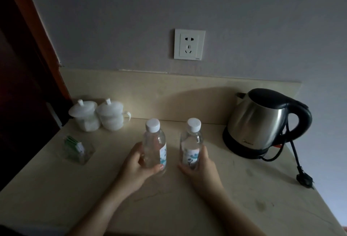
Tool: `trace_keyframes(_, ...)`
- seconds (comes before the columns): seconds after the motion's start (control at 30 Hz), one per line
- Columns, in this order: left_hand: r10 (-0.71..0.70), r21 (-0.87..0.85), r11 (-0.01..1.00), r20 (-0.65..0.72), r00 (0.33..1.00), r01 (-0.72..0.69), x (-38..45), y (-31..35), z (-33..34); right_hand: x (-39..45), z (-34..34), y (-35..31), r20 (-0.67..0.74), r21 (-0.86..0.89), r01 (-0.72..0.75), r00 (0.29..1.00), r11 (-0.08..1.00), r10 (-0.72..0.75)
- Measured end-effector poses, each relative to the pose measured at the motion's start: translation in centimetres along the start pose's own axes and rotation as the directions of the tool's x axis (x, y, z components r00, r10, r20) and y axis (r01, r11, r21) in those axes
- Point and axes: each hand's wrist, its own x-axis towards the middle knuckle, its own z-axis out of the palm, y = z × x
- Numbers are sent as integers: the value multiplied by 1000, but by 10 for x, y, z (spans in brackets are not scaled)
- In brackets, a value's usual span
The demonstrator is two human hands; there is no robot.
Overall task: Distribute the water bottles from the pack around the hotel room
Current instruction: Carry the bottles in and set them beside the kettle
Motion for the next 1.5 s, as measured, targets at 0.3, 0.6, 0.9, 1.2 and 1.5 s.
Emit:
trace_keyframes(0.3,27,93,996,-226,974,-6,36,-3,27,68,6,5,-87,27,-78,993,997,80)
trace_keyframes(0.6,-23,112,993,-134,991,38,75,-9,24,89,11,12,-147,-68,-40,989,997,30)
trace_keyframes(0.9,46,108,993,-68,997,-38,120,-15,37,116,17,15,-179,1,-84,980,996,83)
trace_keyframes(1.2,84,70,994,-60,995,-80,136,-22,38,138,27,17,-172,29,-71,982,997,75)
trace_keyframes(1.5,104,144,985,-48,993,-96,147,-31,38,151,35,18,-195,59,-55,979,997,65)
